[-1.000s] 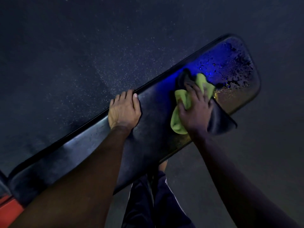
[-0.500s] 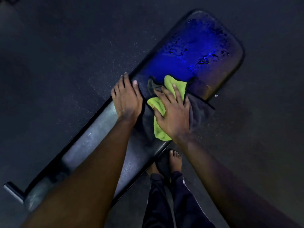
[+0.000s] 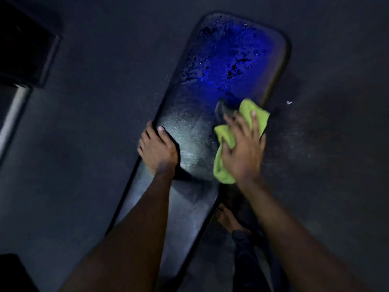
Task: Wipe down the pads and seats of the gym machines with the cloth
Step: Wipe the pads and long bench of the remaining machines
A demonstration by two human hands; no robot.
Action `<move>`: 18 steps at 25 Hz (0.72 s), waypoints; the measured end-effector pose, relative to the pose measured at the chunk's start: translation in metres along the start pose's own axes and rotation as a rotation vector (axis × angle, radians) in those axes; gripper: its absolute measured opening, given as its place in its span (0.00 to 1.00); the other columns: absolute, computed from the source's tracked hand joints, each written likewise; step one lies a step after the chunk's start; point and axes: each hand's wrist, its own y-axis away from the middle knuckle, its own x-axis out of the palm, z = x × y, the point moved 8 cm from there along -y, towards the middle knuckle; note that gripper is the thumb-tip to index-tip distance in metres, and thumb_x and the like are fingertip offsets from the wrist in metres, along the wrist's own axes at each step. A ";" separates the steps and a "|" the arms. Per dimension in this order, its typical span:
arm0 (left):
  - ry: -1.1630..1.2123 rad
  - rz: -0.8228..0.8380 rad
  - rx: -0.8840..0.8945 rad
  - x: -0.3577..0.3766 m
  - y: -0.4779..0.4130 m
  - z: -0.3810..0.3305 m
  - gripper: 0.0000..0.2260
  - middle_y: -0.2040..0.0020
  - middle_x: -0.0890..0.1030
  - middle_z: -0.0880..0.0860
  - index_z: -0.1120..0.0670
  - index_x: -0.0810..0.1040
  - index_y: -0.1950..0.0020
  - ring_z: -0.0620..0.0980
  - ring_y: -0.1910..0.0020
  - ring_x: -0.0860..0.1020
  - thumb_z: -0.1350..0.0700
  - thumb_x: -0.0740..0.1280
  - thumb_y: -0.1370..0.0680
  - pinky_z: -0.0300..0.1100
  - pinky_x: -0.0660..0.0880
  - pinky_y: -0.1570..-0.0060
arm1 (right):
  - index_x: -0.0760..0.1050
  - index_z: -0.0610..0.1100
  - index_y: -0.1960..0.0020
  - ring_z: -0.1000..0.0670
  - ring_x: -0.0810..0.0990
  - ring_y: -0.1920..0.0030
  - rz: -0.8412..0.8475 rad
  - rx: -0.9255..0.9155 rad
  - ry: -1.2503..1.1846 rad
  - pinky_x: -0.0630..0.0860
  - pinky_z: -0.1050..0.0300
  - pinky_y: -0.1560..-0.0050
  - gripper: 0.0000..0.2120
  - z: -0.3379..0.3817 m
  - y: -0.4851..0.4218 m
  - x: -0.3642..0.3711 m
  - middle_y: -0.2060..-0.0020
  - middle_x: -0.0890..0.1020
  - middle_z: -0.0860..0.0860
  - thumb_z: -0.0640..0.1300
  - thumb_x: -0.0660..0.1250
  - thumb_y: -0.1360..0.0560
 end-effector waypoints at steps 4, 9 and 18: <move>0.005 0.033 -0.006 0.003 -0.005 0.001 0.22 0.33 0.76 0.56 0.53 0.68 0.26 0.59 0.35 0.72 0.46 0.50 0.16 0.56 0.65 0.35 | 0.69 0.58 0.25 0.49 0.53 0.18 -0.107 0.127 -0.089 0.62 0.32 0.28 0.30 -0.011 -0.036 -0.016 0.24 0.67 0.60 0.53 0.67 0.27; 0.006 0.089 -0.061 0.002 -0.020 -0.001 0.22 0.34 0.74 0.60 0.58 0.70 0.30 0.63 0.35 0.72 0.46 0.50 0.16 0.58 0.63 0.35 | 0.66 0.52 0.21 0.45 0.51 0.18 -0.076 0.168 -0.268 0.62 0.38 0.25 0.32 -0.008 0.048 0.007 0.22 0.65 0.54 0.56 0.64 0.25; 0.029 0.065 -0.202 0.000 -0.053 -0.053 0.25 0.32 0.77 0.60 0.54 0.75 0.29 0.63 0.34 0.74 0.43 0.48 0.15 0.53 0.67 0.35 | 0.60 0.45 0.19 0.48 0.57 0.19 -0.285 0.362 -0.609 0.62 0.51 0.22 0.31 -0.034 0.012 -0.006 0.19 0.59 0.46 0.54 0.63 0.18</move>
